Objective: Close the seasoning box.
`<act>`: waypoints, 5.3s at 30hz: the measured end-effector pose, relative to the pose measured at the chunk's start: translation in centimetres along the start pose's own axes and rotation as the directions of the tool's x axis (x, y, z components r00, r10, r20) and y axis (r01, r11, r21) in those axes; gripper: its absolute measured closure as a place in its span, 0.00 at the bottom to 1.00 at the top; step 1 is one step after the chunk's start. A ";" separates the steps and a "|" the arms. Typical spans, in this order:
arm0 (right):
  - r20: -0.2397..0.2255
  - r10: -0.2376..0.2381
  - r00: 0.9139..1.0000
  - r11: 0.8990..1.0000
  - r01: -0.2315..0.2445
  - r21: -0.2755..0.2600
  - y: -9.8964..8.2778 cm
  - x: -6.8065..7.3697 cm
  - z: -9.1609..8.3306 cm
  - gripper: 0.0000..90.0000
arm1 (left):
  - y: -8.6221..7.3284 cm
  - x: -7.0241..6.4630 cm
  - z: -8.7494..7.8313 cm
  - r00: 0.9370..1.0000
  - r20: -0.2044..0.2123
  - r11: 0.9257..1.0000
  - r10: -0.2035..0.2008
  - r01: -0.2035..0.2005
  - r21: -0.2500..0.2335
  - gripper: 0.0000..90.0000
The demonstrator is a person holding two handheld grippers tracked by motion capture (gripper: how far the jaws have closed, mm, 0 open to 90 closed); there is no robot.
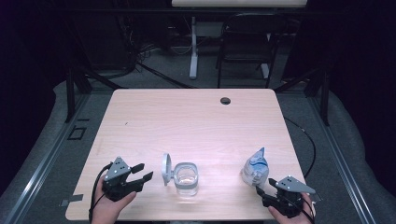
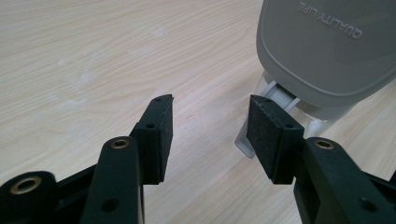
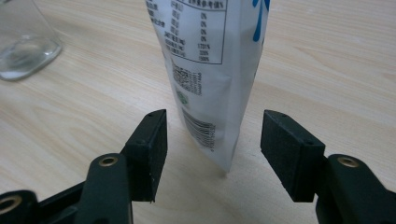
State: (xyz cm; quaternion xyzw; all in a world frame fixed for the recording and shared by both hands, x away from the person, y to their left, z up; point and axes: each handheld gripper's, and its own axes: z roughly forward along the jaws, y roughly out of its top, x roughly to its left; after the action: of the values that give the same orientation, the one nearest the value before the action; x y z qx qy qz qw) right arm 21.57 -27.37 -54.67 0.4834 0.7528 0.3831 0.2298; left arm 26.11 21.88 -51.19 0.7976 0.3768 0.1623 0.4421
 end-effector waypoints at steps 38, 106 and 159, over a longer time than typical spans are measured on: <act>-0.003 0.031 1.000 0.998 -0.031 -0.046 0.9 0.0 5.1 0.38 | -0.4 0.6 0.1 1.000 -0.006 1.000 -0.021 0.021 0.012 0.57; -0.002 -0.043 0.999 0.998 0.043 -0.048 0.9 0.1 5.6 0.44 | -0.6 1.2 -0.2 0.999 -0.017 0.999 -0.033 0.034 0.006 0.57; 0.020 -0.272 0.962 0.961 0.272 -0.039 5.2 5.1 6.4 0.44 | -1.1 1.9 -1.6 0.997 -0.047 0.998 -0.063 0.062 -0.016 0.57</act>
State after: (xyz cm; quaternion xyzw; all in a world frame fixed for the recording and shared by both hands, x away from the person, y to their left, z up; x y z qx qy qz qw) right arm 26.88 -19.27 -54.27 0.3734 0.8022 0.3599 0.2957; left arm 25.96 24.56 -51.36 0.7781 0.4106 0.1701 0.4438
